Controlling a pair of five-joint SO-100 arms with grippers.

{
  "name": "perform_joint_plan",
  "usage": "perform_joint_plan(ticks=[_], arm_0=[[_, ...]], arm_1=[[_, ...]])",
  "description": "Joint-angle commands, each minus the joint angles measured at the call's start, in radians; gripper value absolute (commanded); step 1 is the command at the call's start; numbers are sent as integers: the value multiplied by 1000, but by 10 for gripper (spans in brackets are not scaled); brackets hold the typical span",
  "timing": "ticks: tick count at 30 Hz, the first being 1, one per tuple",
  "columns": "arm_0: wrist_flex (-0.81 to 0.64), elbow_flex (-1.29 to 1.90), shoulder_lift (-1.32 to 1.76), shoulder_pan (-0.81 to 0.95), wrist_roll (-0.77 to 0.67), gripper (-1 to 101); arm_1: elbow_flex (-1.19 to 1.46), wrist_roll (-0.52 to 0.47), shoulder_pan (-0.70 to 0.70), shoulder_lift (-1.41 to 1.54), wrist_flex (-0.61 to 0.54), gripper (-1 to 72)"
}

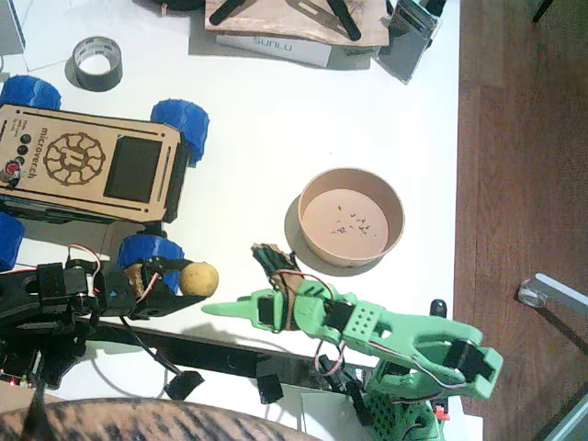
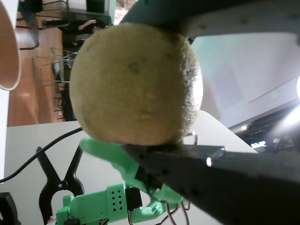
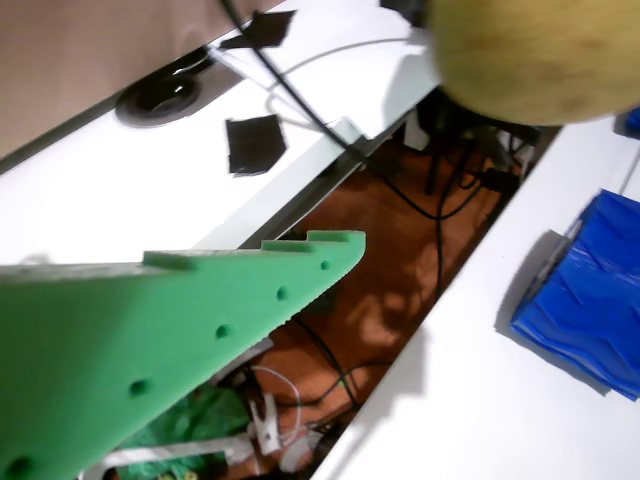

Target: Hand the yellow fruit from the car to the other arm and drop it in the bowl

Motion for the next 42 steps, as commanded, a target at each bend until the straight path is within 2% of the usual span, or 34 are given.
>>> perform_joint_plan(ticks=[1,18,26,42], arm_0=[[8,-9,28,9,-14,2],[44,-9,28,8,-14,2],[44,-9,28,6,-14,2],[60,-9,38,3,-14,2]], arm_1=[[-89,0,11,-26,8,425],[-272,-106,14,-278,-46,403],[-308,-170,18,-301,-92,397],[-443,-210,40,-453,-149,385]])
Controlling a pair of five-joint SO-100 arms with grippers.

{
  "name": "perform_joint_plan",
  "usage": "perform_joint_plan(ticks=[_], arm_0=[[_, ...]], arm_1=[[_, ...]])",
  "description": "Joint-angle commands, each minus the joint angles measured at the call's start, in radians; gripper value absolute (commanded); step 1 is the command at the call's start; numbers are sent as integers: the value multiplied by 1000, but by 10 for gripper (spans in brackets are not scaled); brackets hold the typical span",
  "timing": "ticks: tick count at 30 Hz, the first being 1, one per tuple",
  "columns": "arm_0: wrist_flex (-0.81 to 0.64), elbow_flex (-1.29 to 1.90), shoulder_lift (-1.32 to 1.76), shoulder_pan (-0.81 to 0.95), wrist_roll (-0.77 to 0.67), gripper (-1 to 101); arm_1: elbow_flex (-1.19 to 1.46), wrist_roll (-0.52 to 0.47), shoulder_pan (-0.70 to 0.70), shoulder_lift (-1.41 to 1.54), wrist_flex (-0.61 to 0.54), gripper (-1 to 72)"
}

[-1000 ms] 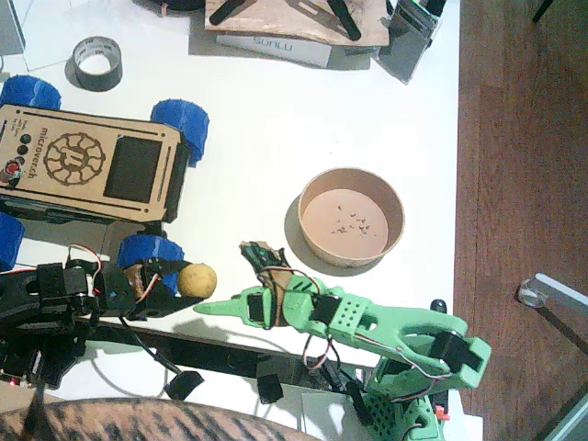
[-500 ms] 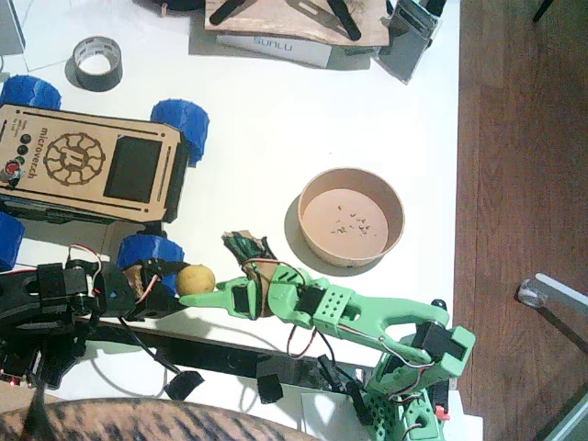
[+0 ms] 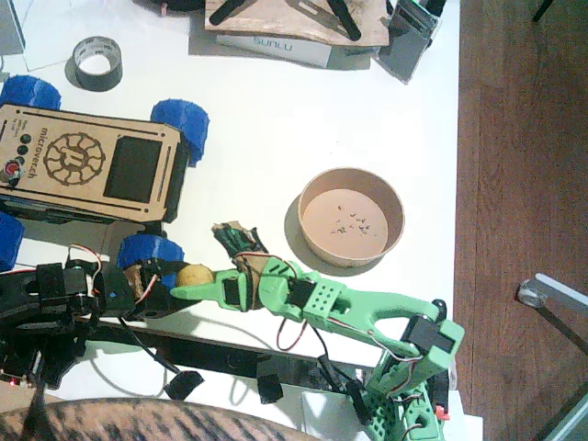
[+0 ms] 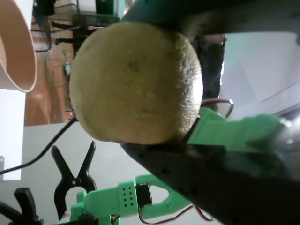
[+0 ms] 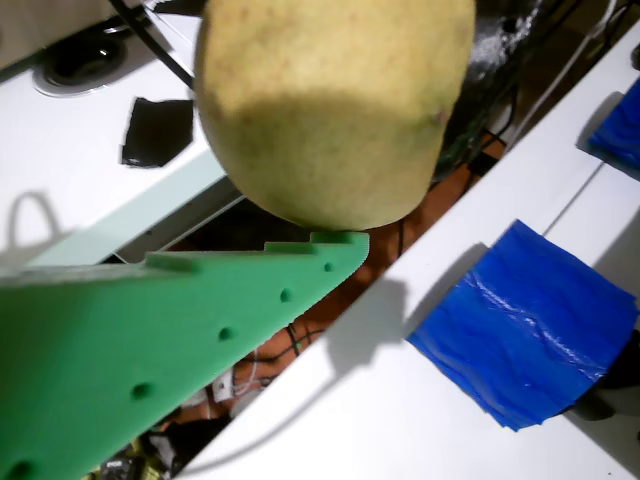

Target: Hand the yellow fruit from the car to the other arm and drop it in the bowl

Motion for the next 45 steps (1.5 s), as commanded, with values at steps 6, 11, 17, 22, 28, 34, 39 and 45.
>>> perform_joint_plan(ticks=[6,11,17,22,28,34,39,45], arm_0=[[6,-15,32,3,-14,2],[9,-15,37,6,-14,2],[25,-15,37,5,-14,2],[23,-15,40,6,-14,2],[25,-15,41,6,-14,2],[31,-15,41,6,-14,2],[31,-15,46,8,-12,162],[66,-15,81,8,-5,713]], arm_1=[[-106,-17,37,-63,-51,378],[-130,-17,38,-89,-54,369],[-144,-112,23,-100,-38,1],[-152,-106,8,-97,-37,0],[-155,-91,2,-97,-37,-1],[-152,-81,12,-95,-37,-1],[-147,-78,17,-91,-38,-1],[-143,-77,18,-84,-41,-1]])
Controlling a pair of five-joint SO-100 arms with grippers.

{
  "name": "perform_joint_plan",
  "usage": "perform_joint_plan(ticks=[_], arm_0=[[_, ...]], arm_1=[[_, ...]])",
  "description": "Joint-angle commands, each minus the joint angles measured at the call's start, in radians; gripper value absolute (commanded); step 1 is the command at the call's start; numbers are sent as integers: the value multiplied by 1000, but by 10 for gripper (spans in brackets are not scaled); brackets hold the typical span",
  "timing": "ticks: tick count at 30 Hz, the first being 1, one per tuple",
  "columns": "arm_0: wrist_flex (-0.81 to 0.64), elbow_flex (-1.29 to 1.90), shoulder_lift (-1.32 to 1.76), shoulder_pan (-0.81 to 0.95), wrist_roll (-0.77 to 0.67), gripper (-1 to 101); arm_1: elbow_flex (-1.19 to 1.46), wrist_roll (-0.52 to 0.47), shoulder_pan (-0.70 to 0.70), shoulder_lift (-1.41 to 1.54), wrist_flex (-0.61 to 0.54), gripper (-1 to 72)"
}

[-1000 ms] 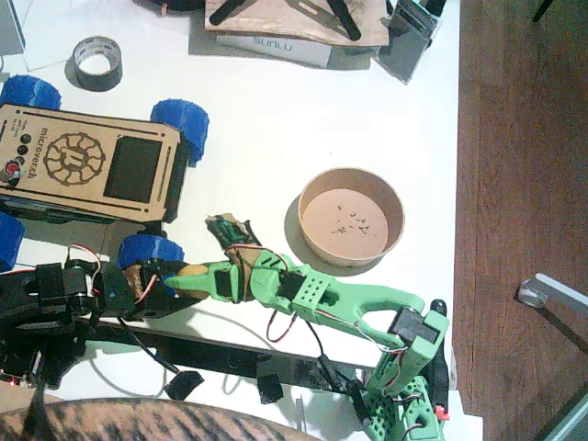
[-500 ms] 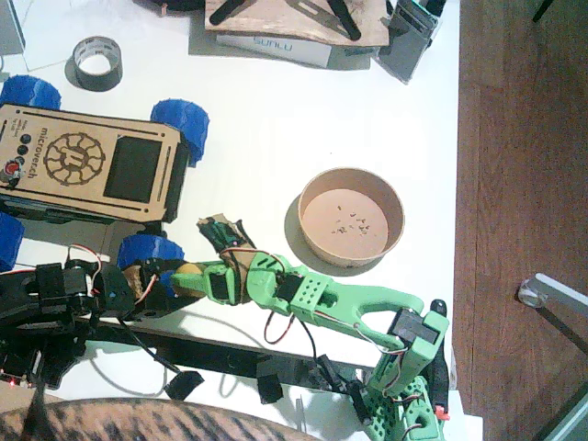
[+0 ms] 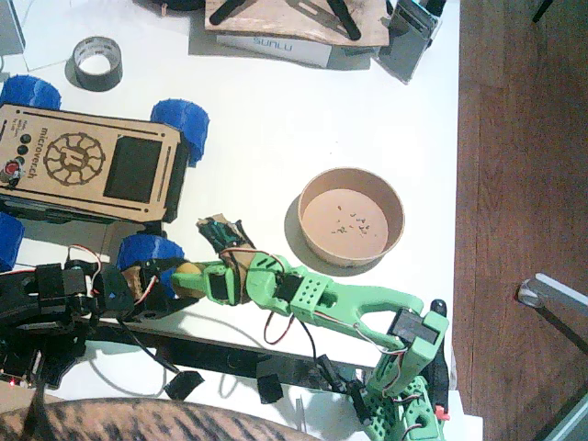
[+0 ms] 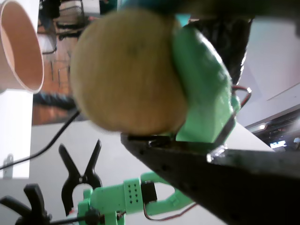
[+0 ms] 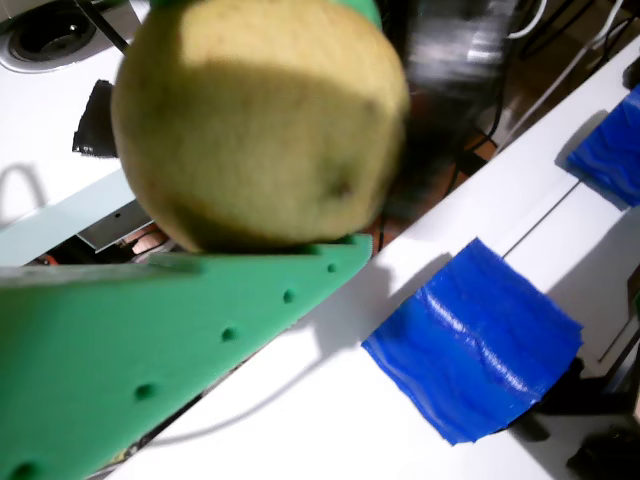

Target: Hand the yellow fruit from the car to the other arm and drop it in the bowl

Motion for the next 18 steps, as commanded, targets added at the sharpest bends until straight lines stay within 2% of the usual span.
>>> perform_joint_plan(ticks=[1,5,9,12,18], arm_0=[[21,-15,57,0,-5,717],[48,-15,89,0,-5,718],[77,-15,115,0,-5,721],[87,-14,124,-2,-5,736],[120,-14,126,-9,-5,742]], arm_1=[[-29,11,11,23,-9,-1],[-12,25,18,43,-8,-1],[8,87,54,100,41,-1],[28,130,101,153,87,-1],[100,135,225,250,117,-1]])
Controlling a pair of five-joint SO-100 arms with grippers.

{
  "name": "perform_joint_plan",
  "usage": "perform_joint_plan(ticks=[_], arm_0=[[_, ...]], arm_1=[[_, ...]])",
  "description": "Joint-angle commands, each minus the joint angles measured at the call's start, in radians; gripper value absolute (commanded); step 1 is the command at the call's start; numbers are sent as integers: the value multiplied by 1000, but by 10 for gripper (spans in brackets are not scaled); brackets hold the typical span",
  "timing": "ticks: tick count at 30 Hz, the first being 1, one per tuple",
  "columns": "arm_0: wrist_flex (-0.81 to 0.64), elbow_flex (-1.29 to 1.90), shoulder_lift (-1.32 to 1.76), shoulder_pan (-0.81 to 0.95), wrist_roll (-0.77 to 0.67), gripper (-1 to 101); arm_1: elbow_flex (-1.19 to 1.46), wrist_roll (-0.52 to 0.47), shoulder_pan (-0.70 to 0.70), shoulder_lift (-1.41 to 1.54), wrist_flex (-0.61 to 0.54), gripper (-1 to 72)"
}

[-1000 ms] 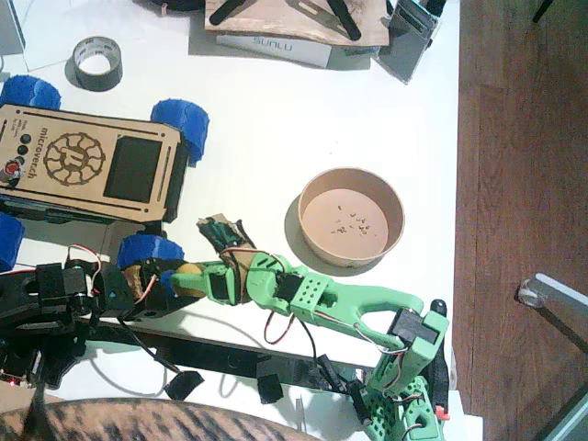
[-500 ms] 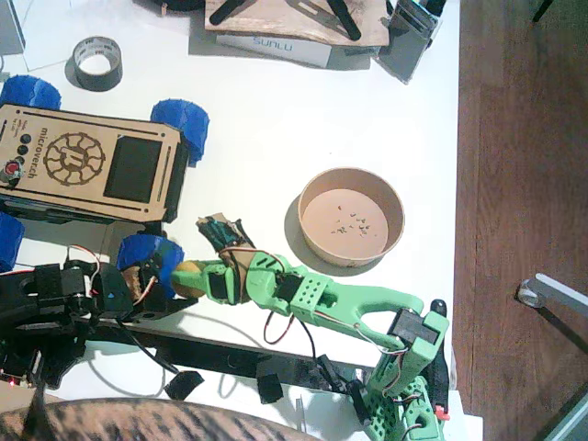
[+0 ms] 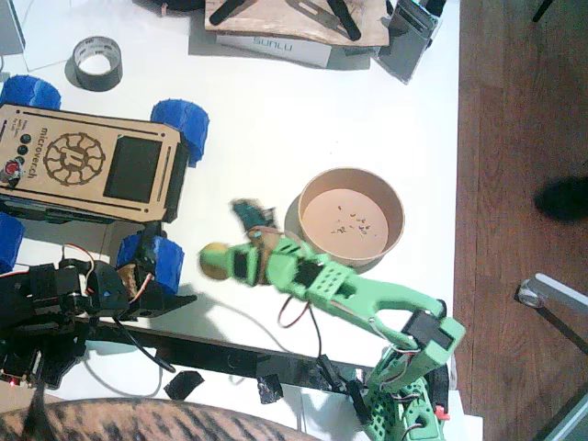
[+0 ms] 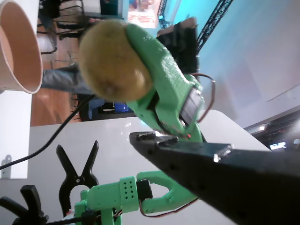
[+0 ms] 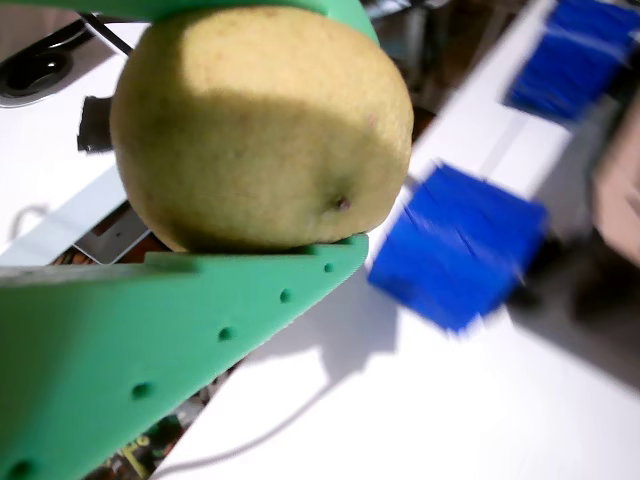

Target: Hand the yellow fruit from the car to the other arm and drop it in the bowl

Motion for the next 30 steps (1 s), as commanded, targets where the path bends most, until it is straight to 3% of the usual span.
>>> perform_joint_plan(ticks=[1,5,9,12,16,22,30], arm_0=[[25,-12,17,-3,-3,741],[140,-14,64,-9,0,747],[255,-25,152,-101,75,729],[222,-29,230,-213,270,704],[250,-29,273,-383,505,565],[499,-26,291,-718,577,487],[397,-15,48,-1028,884,388]], arm_1=[[12,11,75,104,5,-1],[14,71,169,150,6,-1],[-46,218,256,137,26,-1],[-130,393,313,89,87,-1],[-281,649,387,-23,210,-1],[-505,979,503,-239,383,-1],[-822,1204,660,-492,626,-1]])
